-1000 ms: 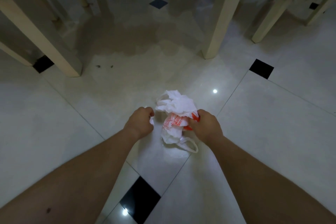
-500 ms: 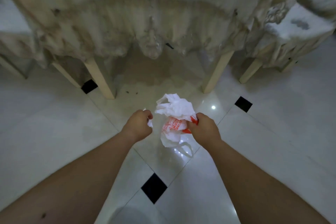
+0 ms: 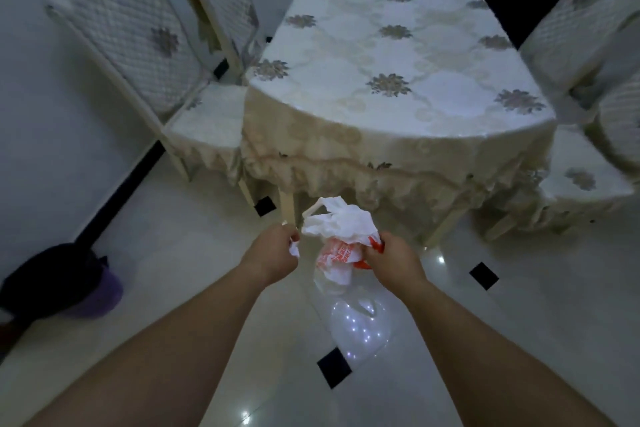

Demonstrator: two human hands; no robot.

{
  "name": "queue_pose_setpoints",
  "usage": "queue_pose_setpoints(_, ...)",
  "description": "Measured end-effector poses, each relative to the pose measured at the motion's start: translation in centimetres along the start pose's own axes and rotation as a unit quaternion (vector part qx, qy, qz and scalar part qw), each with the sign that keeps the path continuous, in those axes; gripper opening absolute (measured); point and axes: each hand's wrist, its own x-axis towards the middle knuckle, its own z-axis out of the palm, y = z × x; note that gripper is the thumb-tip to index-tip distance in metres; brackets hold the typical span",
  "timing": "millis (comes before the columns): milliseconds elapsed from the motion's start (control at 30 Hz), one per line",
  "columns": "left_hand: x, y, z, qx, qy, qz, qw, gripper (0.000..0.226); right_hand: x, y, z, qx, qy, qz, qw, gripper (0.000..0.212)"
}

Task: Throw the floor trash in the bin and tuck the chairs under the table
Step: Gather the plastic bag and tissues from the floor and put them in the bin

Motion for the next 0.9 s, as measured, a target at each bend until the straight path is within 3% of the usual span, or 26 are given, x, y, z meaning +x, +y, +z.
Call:
queue_pose_setpoints(100, -2.3, -1.2, -5.3, -0.005, 0.022, -0.022, 0.999, 0.021, -1.4, -5.8, -0.2, 0.030, -0.018, -0.016, 0.999, 0.009)
queue_pose_setpoints(367, -7.5, -8.1, -17.3, -0.003, 0.079, -0.061, 0.995, 0.018, -2.4, -19.4, 4.5, 0.034, -0.066, -0.066, 0.995, 0.011)
queue_pose_setpoints(533, -10.1, -14.5, -24.3, -0.005, 0.107, -0.095, 0.990, 0.022, -3.0, -26.2, 9.7, 0.003, -0.086, -0.091, 0.992, 0.010)
queue_pose_setpoints(667, -12.0, -19.6, -29.3, -0.020, 0.132, -0.125, 0.983, 0.026, -3.7, -31.6, 14.7, -0.012, -0.125, -0.108, 0.986, 0.021)
queue_pose_setpoints(900, -15.8, -28.3, -35.0, -0.023, 0.146, -0.161, 0.976, 0.021, -6.1, -39.9, 22.9, -0.042, -0.145, -0.146, 0.978, 0.011)
